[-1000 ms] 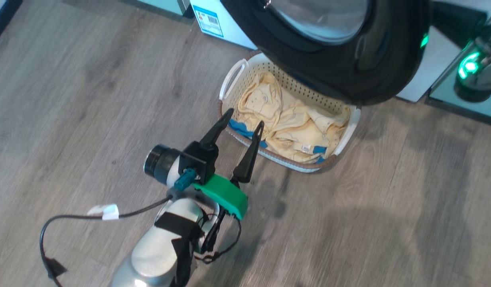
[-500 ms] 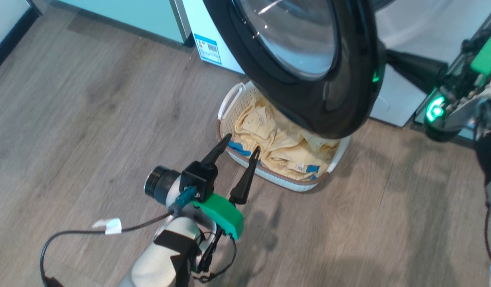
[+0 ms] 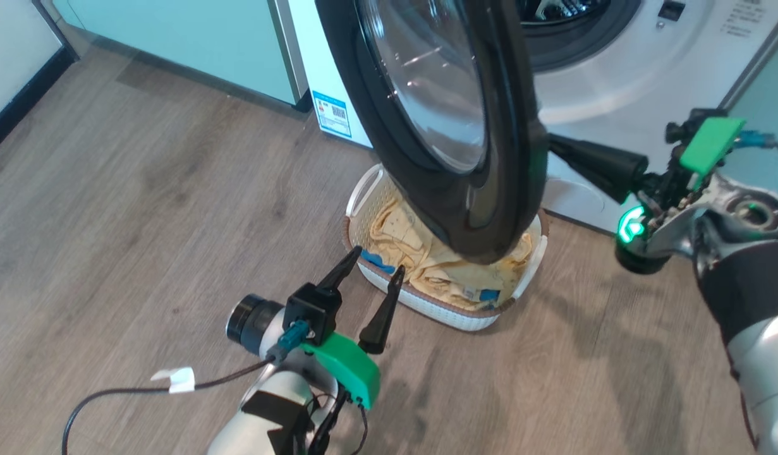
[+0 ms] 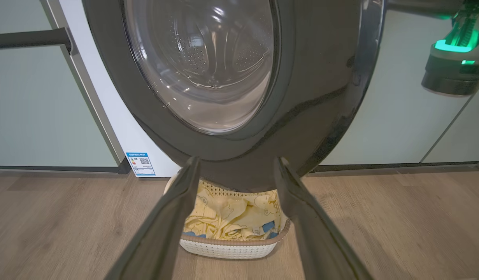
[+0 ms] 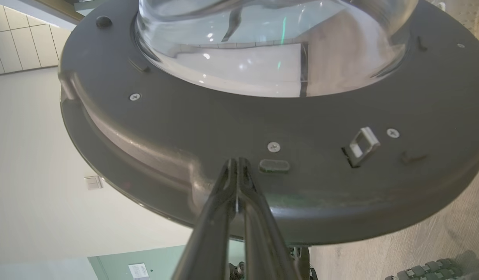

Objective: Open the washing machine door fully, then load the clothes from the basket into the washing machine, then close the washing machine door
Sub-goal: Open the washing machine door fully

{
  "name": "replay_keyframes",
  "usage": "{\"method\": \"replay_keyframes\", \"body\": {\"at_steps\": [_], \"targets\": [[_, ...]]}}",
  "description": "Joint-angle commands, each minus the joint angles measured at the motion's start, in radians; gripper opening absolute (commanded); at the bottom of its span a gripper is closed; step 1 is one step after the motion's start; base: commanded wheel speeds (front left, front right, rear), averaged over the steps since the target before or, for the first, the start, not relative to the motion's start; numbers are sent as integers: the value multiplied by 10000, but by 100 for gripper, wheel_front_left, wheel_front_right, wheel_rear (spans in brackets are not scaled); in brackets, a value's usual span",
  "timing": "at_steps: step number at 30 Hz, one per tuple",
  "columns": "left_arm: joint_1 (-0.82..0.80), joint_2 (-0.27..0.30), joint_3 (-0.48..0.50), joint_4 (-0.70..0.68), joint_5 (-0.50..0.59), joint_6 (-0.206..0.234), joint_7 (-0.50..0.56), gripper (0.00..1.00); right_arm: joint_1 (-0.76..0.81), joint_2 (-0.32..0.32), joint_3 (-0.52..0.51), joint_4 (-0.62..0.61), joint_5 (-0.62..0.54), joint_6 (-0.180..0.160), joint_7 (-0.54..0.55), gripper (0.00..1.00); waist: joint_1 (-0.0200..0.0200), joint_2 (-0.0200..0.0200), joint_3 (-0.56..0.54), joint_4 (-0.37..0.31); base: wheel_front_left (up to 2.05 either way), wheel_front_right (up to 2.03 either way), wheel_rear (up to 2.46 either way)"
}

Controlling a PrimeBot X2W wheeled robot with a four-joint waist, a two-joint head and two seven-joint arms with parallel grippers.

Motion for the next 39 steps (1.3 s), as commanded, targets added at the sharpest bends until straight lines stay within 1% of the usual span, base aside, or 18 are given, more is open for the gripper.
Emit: {"method": "replay_keyframes", "body": {"at_steps": [1, 11, 16, 21, 29, 32, 36, 37, 38, 39], "targets": [[-189, 141, 354, -264, 133, -43, -63, 100, -66, 219, 258, -427, 217, -27, -108, 0, 1, -1, -98, 19, 0, 0, 0], [-2, 141, 453, -182, 243, -102, -63, 100, 470, 219, 1620, -775, 1493, -27, -853, 0, 1, -1, -362, 46, 0, 0, 0], [9, 141, 454, -195, 239, -102, -63, 100, 537, 219, 2033, -805, 1865, -27, -1142, 0, 1, -1, -390, 58, 0, 0, 0], [26, 141, 499, -192, 243, -95, -63, 100, 549, 219, 2189, -767, 2069, -27, -1421, 0, 1, -1, -427, 54, 0, 0, 0], [89, 141, 662, -184, 265, -91, -63, 100, 677, 61, 1733, -965, 2320, -27, -2023, 0, 1, -1, -492, -34, 0, 0, 0], [80, 141, 733, -188, 265, -73, -63, 100, 867, -204, 1265, -1362, 2405, -27, -2542, 0, 1, -1, -481, -96, 0, 0, 0], [61, 141, 833, -191, 244, -35, -63, 100, 1363, -725, 523, -2232, 2212, -27, -3634, 0, 1, -1, -450, -216, 0, 0, 0], [60, 141, 863, -194, 245, -24, -63, 100, 1526, -870, 359, -2494, 2104, -27, -3907, 27, 1, -1, -435, -262, 0, 0, 0], [58, 141, 893, -198, 249, -14, -63, 100, 1705, -995, 211, -2766, 2011, -27, -4130, 70, 1, -1, -423, -311, 0, 0, 0], [56, 141, 927, -200, 258, -6, -63, 100, 1898, -1131, 58, -3042, 1890, -27, -4388, 100, 1, -1, -410, -365, 0, 0, 0]]}}
